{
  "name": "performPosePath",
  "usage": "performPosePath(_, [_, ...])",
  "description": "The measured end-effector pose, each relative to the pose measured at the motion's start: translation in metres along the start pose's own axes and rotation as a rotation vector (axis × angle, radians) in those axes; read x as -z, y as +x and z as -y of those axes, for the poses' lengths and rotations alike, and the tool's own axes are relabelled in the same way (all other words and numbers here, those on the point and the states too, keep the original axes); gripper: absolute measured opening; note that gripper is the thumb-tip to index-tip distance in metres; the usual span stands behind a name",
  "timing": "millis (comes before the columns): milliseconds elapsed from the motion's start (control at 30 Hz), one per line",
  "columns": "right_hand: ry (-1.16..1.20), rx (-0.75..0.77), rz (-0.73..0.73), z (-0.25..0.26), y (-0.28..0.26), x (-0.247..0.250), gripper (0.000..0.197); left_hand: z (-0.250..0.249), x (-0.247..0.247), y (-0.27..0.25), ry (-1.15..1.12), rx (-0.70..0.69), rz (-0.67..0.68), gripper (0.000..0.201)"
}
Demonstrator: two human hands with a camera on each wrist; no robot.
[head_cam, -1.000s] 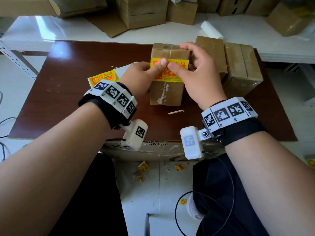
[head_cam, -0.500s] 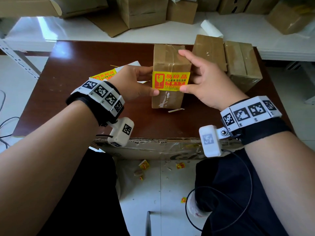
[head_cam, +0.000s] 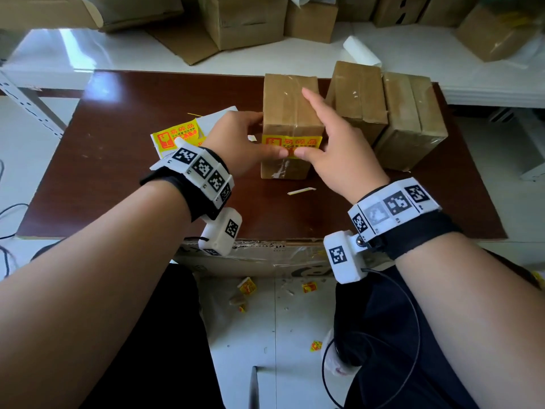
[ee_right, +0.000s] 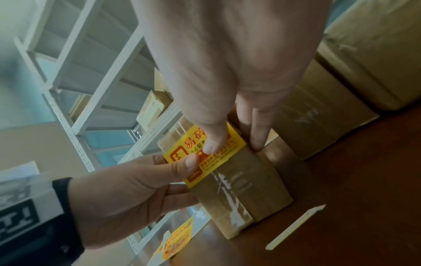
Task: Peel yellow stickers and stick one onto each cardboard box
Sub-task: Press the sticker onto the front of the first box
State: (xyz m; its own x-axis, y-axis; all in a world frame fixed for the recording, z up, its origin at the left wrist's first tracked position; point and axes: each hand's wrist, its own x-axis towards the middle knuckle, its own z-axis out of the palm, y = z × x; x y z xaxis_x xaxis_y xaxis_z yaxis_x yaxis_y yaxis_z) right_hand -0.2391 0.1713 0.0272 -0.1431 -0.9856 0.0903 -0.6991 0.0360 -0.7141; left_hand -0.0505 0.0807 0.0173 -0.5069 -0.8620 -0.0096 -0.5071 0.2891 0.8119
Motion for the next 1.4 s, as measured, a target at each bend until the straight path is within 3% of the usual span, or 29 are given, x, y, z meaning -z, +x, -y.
performPosePath(233, [-0.058, -0.015, 0.072, -0.004, -0.001, 0.005, 0.105, 0.005, 0.002, 0.002, 0.044, 0.018, 0.034, 0.057])
performPosePath(433, [-0.037, 0.015, 0.025, -0.001, -0.002, 0.003, 0.084, 0.01, -0.004, 0.002, 0.117, -0.029, -0.023, 0.058])
performPosePath(533, [0.08, -0.006, -0.035, -0.005, 0.003, 0.003, 0.071, 0.008, 0.0, 0.002, 0.08, -0.031, -0.09, 0.032])
performPosePath(667, [0.146, -0.024, -0.119, -0.005, 0.007, 0.009, 0.052, 0.006, 0.009, 0.002, 0.061, 0.012, -0.151, 0.072])
performPosePath(800, [0.16, -0.043, -0.172, 0.002, 0.006, 0.005, 0.055, 0.006, 0.008, 0.001, 0.073, 0.047, -0.149, 0.084])
performPosePath(933, [0.122, -0.055, -0.202, 0.005, 0.007, 0.002, 0.071, 0.0, 0.006, 0.003, 0.053, 0.077, -0.241, 0.076])
performPosePath(1100, [0.104, -0.075, -0.243, -0.001, 0.016, -0.002, 0.059, -0.007, 0.002, 0.008, -0.01, 0.142, -0.291, 0.073])
performPosePath(1267, [0.232, -0.088, -0.275, 0.002, 0.021, -0.004, 0.05, -0.008, 0.0, 0.009, -0.051, 0.139, -0.314, 0.096])
performPosePath(1400, [0.368, -0.104, -0.291, 0.007, 0.026, -0.009, 0.05, -0.011, -0.002, 0.008, -0.049, 0.17, -0.298, 0.08])
